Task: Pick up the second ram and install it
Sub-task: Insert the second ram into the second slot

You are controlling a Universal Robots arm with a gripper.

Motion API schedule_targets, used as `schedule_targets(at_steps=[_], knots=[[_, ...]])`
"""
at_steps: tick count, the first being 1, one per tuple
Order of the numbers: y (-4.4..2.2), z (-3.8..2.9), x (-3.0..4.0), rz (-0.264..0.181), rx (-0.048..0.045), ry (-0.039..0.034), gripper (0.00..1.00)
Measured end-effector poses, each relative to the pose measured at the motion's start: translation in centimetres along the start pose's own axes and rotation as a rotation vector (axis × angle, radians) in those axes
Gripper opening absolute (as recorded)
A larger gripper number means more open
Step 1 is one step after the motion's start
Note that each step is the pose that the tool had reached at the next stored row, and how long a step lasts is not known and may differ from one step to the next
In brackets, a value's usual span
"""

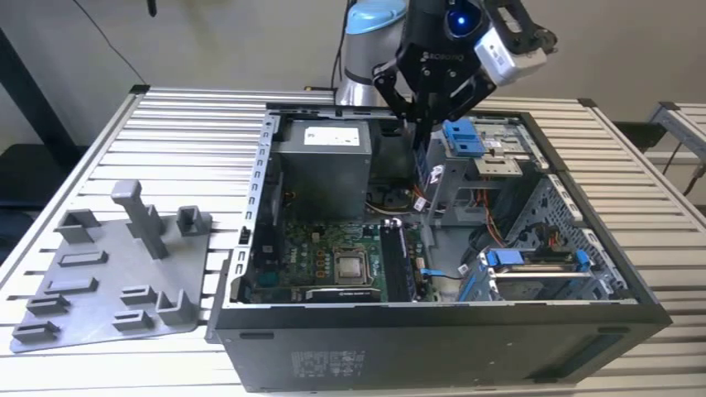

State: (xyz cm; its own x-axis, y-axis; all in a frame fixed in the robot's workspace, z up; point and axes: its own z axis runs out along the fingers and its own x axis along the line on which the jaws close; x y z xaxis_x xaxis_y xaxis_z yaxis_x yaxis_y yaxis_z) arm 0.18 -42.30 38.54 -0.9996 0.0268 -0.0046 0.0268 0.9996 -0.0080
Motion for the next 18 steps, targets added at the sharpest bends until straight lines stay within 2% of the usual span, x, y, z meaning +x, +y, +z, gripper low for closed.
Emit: schedule_targets(at_steps=[10, 18], knots=[[0.01, 0.86, 0.00, 0.000, -0.0001, 0.0000, 0.14], [-0.31, 1.97, -0.01, 0.000, -0.0002, 0.0006, 0.14]])
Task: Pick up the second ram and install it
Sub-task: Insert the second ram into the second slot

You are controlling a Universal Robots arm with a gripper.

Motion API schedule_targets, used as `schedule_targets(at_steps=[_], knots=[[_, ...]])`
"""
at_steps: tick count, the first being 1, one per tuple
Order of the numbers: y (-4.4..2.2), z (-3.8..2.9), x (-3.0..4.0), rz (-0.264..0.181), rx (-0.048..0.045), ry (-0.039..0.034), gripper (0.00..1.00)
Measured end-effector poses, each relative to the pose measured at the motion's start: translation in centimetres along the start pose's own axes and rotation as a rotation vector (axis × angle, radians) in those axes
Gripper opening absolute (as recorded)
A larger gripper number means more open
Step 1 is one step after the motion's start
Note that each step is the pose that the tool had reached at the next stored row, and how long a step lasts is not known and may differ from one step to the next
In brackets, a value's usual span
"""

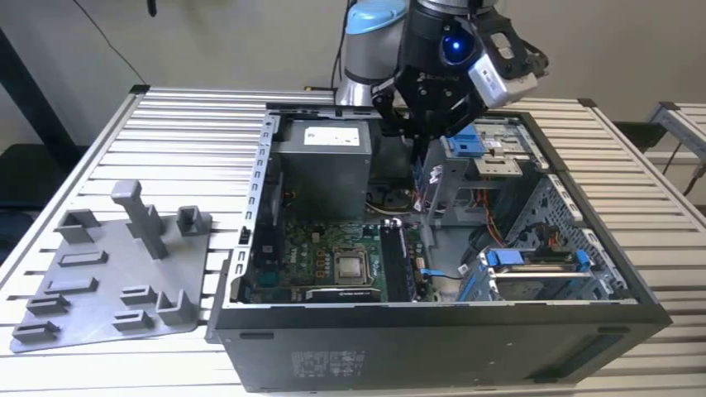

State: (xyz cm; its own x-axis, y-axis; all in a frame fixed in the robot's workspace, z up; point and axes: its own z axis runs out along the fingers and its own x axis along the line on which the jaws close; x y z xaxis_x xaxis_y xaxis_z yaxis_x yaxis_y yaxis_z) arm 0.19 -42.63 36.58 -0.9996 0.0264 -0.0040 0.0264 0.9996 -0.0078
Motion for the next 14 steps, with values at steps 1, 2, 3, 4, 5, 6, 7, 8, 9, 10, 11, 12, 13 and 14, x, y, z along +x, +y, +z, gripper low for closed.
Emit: schedule_targets(at_steps=[1, 2, 3, 4, 5, 6, 7, 8, 9, 10, 11, 12, 13, 14], knots=[[-0.06, 0.17, 0.00, 0.000, 0.0002, 0.0013, 0.14], [-0.13, 0.32, -0.01, 0.000, 0.0003, 0.0030, 0.14], [-0.22, 0.49, -0.03, 0.000, 0.0002, 0.0047, 0.14], [-0.29, 0.65, -0.04, -0.001, 0.0003, 0.0058, 0.14], [-0.34, 0.84, -0.05, -0.001, 0.0003, 0.0062, 0.14], [-0.39, 1.02, -0.05, -0.001, 0.0003, 0.0066, 0.14], [-0.45, 1.20, -0.06, -0.001, 0.0002, 0.0070, 0.14], [-0.49, 1.37, -0.06, -0.001, 0.0003, 0.0073, 0.14], [-0.53, 1.52, -0.06, -0.001, 0.0004, 0.0076, 0.14], [-0.57, 1.68, -0.07, -0.001, 0.0002, 0.0078, 0.14], [-0.61, 1.79, -0.07, -0.001, 0.0003, 0.0078, 0.14], [-0.63, 1.89, -0.07, -0.001, 0.0003, 0.0079, 0.14], [-0.63, 1.95, -0.07, -0.001, 0.0003, 0.0079, 0.14], [-0.63, 1.95, -0.07, -0.001, 0.0005, 0.0079, 0.14]])
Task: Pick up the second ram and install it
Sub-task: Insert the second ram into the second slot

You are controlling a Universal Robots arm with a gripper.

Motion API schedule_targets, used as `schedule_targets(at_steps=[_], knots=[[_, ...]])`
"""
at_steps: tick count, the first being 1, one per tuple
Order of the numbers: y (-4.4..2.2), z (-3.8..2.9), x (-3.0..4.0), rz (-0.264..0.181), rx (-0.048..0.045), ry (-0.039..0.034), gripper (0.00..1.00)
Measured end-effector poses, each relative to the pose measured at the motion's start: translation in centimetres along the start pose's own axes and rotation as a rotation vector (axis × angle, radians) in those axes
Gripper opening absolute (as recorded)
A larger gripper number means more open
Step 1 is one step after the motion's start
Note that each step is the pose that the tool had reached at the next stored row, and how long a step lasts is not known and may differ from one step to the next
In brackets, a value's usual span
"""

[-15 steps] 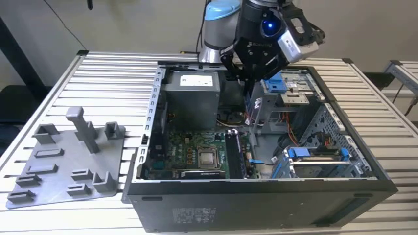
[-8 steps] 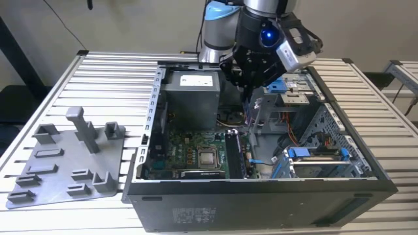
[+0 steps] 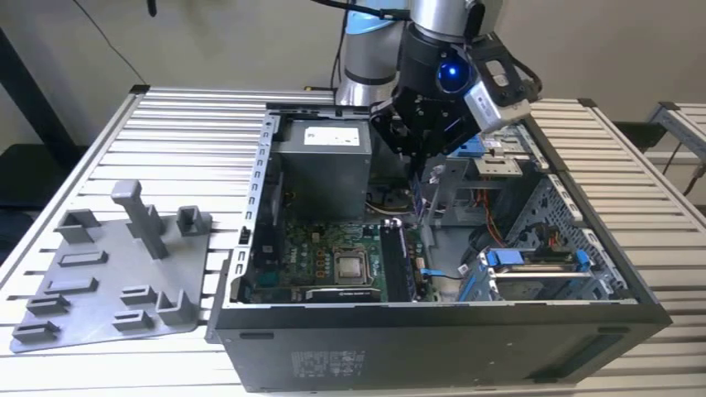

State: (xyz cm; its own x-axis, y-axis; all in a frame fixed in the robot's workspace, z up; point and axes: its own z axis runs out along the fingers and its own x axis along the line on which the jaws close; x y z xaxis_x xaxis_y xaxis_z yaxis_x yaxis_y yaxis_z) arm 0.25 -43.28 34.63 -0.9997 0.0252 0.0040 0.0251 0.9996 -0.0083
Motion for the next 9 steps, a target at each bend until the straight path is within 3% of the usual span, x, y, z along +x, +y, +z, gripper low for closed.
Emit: schedule_targets(at_steps=[9], knots=[[0.00, 0.08, 0.00, 0.000, -0.0005, -0.0001, 0.14]])
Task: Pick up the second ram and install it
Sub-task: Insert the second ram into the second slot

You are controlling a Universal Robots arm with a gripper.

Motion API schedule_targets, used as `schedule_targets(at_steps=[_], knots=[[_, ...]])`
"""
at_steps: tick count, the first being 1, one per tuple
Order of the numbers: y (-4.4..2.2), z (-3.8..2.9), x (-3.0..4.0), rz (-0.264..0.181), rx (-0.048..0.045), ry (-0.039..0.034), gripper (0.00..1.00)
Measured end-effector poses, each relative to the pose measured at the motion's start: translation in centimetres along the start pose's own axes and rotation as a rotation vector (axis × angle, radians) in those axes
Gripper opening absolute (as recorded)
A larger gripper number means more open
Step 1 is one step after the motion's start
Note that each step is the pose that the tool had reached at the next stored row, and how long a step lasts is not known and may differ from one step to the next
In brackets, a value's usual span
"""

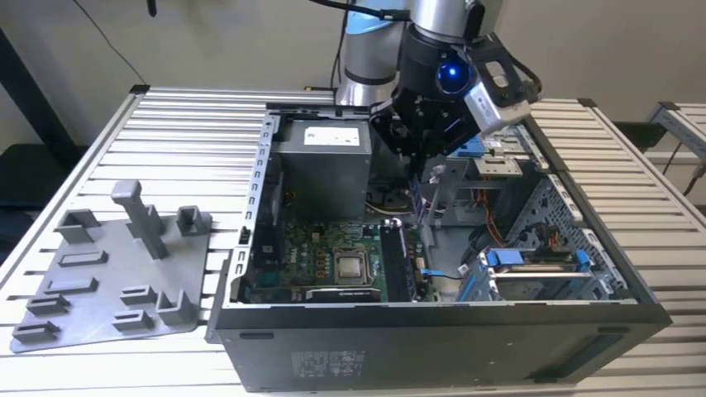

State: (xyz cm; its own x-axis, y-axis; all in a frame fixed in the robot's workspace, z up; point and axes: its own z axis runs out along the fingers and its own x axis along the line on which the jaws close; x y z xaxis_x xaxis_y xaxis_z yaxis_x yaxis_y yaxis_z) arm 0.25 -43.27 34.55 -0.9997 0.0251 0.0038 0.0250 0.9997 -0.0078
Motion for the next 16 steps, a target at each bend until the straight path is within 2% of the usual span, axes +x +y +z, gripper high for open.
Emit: schedule_targets(at_steps=[5, 16], knots=[[0.00, 0.36, 0.00, 0.000, 0.0004, 0.0001, 0.14], [0.01, 1.79, -0.01, 0.000, 0.0003, 0.0001, 0.14]])
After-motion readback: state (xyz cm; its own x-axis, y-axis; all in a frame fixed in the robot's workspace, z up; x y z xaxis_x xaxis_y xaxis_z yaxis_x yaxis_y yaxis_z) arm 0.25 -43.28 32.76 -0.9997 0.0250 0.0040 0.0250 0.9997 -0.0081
